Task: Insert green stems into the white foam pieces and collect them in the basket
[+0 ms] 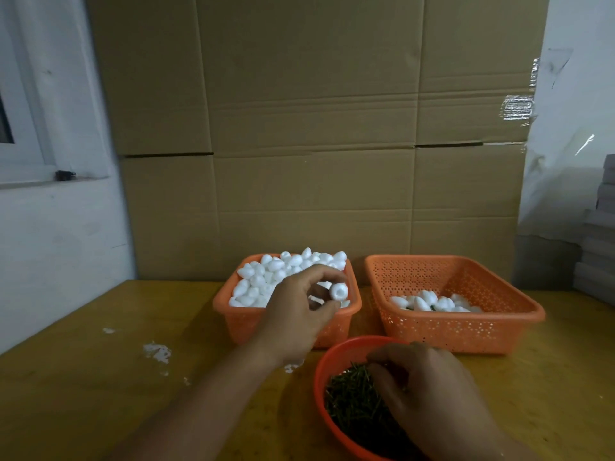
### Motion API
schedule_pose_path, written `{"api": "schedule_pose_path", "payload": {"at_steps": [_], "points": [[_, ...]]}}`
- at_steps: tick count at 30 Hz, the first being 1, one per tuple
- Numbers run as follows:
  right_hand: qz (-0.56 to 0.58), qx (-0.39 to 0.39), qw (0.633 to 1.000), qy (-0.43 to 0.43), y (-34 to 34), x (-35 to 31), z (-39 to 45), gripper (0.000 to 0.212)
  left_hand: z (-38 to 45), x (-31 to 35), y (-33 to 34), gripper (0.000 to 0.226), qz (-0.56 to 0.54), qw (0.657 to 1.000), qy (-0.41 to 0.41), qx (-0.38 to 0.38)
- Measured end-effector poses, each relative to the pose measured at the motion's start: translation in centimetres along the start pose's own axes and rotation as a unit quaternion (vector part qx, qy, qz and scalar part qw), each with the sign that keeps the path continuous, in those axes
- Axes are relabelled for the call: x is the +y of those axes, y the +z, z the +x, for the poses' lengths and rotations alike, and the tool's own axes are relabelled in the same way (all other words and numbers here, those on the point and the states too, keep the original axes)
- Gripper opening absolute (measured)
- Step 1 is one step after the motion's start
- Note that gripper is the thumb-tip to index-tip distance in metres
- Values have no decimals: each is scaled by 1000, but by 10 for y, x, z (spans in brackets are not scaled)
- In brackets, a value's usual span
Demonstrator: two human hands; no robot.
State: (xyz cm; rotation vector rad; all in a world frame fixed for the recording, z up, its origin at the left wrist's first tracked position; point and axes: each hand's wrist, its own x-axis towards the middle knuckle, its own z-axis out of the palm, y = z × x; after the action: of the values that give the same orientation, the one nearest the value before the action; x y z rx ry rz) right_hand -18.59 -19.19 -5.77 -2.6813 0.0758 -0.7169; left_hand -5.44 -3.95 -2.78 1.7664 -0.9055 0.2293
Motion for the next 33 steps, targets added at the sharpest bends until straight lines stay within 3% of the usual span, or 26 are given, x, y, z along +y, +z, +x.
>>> {"api": "schedule_pose_path", "payload": {"at_steps": [4, 12, 18, 21, 33], "points": [[-3, -21, 1000, -4, -3, 0, 0, 23, -27, 3, 6, 27, -62, 998, -2, -27], [-62, -105, 992, -10, -3, 6, 2, 18, -56, -2, 17, 31, -75, 995, 13, -58], [-93, -186, 978, -26, -1, 2, 5, 32, -58, 3, 19, 20, -79, 994, 5, -79], [-102, -226, 969, -19, 0, -1, 8, 31, -60, 2, 20, 34, -122, 988, -7, -99], [-123, -228, 966, 25, 5, 0, 10, 13, -58, 5, 23, 23, -201, 975, -90, -39]]}}
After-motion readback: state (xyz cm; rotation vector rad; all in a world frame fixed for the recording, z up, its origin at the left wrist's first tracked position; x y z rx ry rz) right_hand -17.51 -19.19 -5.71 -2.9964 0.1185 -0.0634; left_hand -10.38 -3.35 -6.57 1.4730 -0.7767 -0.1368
